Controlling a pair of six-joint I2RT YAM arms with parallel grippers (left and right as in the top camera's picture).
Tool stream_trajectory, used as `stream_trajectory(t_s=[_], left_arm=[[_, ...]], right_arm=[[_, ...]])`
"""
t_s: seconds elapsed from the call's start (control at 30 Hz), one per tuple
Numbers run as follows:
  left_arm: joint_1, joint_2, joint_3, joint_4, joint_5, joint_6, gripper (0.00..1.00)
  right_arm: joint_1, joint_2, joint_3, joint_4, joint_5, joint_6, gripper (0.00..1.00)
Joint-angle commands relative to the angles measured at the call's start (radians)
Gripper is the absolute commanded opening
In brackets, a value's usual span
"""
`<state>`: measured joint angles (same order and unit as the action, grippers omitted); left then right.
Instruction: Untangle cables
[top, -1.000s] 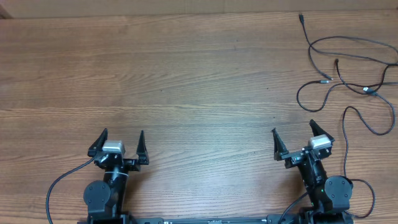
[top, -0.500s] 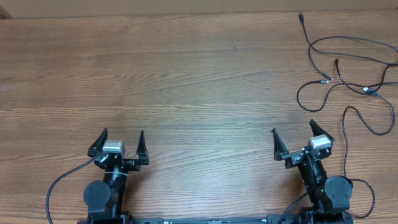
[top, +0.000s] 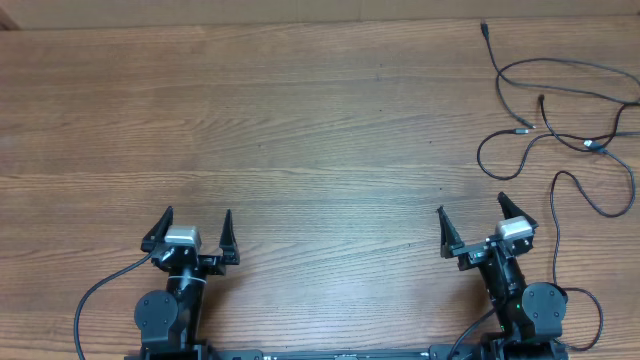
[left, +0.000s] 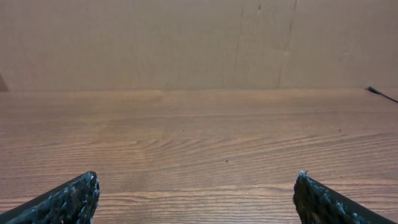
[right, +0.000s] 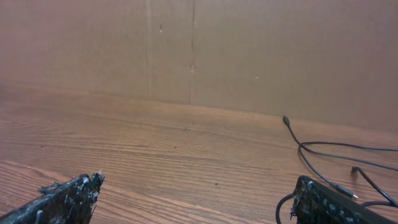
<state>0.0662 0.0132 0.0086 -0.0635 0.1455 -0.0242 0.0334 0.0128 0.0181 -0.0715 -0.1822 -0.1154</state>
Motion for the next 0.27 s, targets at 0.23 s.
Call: stream_trajectory(t_s=[0.23], left_arm=[[0.005, -0.01, -0.003, -0.002, 0.004, -0.008, 1.0]], right_arm=[[-0.003, -0.009, -0.01, 0.003, 0.008, 0.006, 1.0]])
